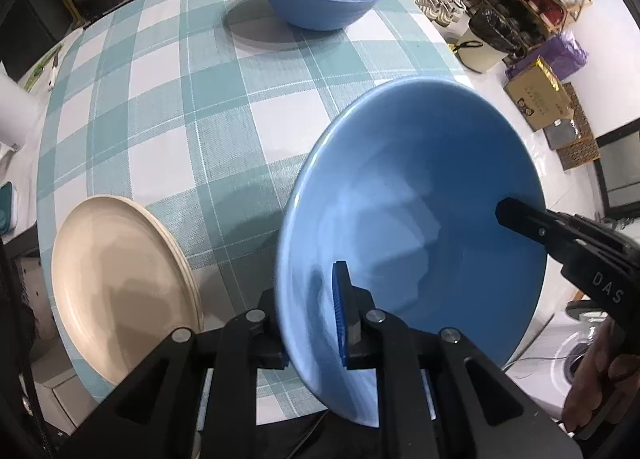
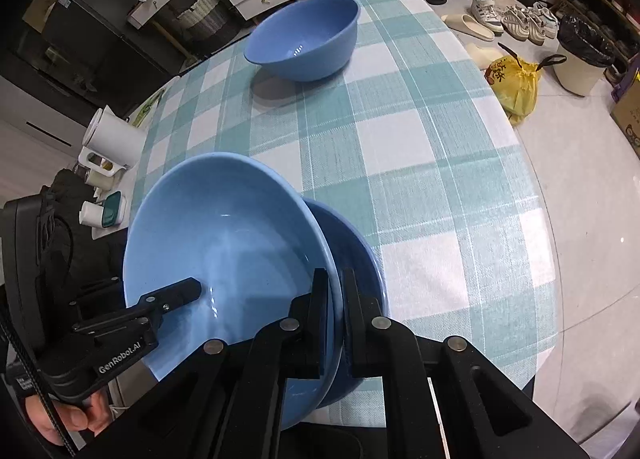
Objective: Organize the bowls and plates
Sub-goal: 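Lift the blue bowl with both tools and carry it over the placed bowl, then lower the held bowl into the placed bowl and open both tools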
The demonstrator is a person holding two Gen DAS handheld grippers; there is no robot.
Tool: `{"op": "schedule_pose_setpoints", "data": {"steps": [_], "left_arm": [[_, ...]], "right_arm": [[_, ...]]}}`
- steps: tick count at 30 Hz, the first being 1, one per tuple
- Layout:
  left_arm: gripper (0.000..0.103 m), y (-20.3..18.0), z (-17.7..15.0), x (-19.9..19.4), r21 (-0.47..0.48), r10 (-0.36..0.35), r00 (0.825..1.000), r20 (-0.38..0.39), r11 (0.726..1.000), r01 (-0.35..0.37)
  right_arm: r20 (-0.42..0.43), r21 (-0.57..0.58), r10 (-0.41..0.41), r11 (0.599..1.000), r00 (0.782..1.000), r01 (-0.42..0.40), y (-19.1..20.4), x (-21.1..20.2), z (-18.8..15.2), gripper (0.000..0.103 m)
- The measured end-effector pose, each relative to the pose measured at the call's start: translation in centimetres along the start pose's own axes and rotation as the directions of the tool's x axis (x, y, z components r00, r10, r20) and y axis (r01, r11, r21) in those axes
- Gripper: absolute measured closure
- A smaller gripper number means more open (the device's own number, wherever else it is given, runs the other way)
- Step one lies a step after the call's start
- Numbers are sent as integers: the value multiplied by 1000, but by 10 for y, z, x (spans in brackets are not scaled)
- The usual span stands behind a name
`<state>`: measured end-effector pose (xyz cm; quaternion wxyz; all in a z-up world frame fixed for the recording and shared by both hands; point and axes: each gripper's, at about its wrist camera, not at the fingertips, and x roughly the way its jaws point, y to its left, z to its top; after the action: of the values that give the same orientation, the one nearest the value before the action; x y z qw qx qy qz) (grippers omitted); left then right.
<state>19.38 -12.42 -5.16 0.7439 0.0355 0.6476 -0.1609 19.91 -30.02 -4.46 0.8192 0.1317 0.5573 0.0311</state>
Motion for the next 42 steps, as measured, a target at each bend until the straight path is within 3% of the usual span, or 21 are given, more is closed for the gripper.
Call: {"op": "schedule_pose_setpoints", "data": {"steps": [7, 18, 20, 23, 29, 36, 42], "left_arm": [[79, -16, -9, 5, 66, 65, 996, 65, 995, -69], [78, -28, -25, 6, 136, 161, 975, 154, 974, -183], [78, -29, -28, 8, 144, 200, 964, 175, 963, -226], [78, -37, -34, 11, 172, 299, 924, 240, 923, -343], [73, -43, -41, 17, 200, 298, 918, 261, 914, -353], [69, -38, -43, 20, 174, 262, 931, 255, 935, -311], [67, -34, -49, 20, 147, 218, 939, 267, 953, -263]], "right_arm": [[-8, -17, -26, 1000, 1000, 26, -5, 12, -9, 96], [60, -82, -44, 995, 997, 49, -1, 14, -24, 95], [87, -114, -69, 990, 994, 78, 3, 17, -28, 95], [140, -128, -84, 987, 987, 102, 5, 16, -35, 94], [181, -143, -91, 983, 979, 117, 4, 13, -43, 94], [214, -159, -81, 980, 974, 116, 6, 3, -49, 93], [341, -152, -87, 977, 936, 147, 3, -22, -52, 93]]}}
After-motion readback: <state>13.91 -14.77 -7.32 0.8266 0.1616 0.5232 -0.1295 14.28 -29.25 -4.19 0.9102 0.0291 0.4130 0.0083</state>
